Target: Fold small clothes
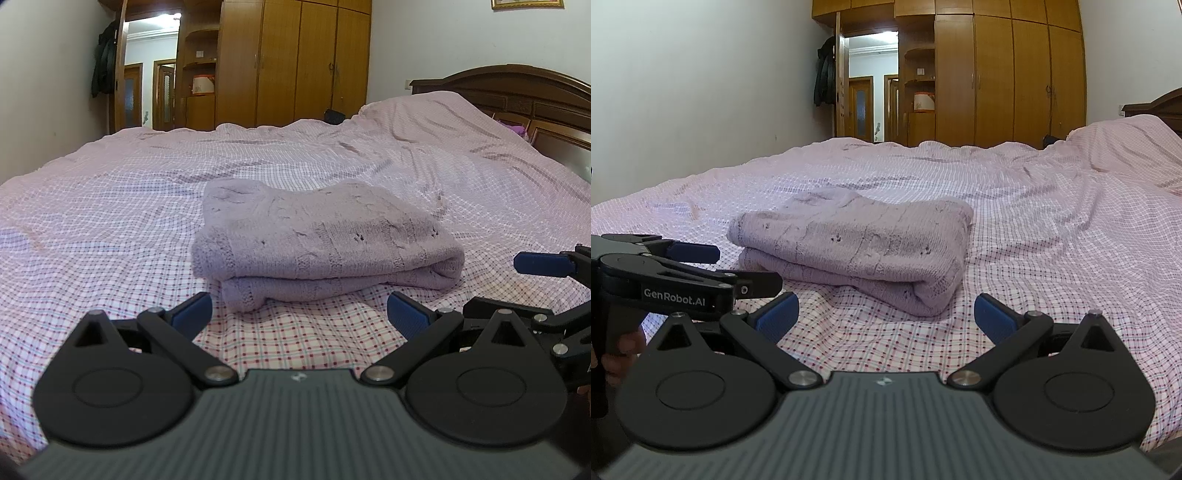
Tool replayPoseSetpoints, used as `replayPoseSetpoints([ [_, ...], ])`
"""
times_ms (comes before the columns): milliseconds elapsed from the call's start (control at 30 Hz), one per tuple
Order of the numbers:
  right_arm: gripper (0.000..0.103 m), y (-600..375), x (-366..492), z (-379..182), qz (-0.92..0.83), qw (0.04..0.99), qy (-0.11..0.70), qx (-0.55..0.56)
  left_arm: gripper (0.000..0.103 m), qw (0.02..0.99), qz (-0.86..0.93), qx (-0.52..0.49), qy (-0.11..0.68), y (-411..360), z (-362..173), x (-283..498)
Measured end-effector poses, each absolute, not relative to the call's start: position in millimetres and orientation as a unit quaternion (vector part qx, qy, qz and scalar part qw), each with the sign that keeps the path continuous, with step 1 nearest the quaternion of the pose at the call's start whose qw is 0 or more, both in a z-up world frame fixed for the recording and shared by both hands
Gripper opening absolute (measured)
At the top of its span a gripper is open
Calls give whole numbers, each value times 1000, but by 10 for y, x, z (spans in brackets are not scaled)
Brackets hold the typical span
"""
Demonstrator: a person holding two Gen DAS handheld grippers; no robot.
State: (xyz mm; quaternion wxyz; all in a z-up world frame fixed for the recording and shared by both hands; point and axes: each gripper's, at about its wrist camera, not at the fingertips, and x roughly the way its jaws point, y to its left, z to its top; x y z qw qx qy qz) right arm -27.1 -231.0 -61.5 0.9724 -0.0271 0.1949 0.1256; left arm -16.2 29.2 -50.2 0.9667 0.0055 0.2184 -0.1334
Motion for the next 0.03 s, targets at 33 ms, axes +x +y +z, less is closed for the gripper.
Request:
replayPoseSetpoints([
  [33, 103, -2308, -269, -620, 126, 972, 195, -28, 103, 967, -132, 6, 219, 288, -503, -159],
])
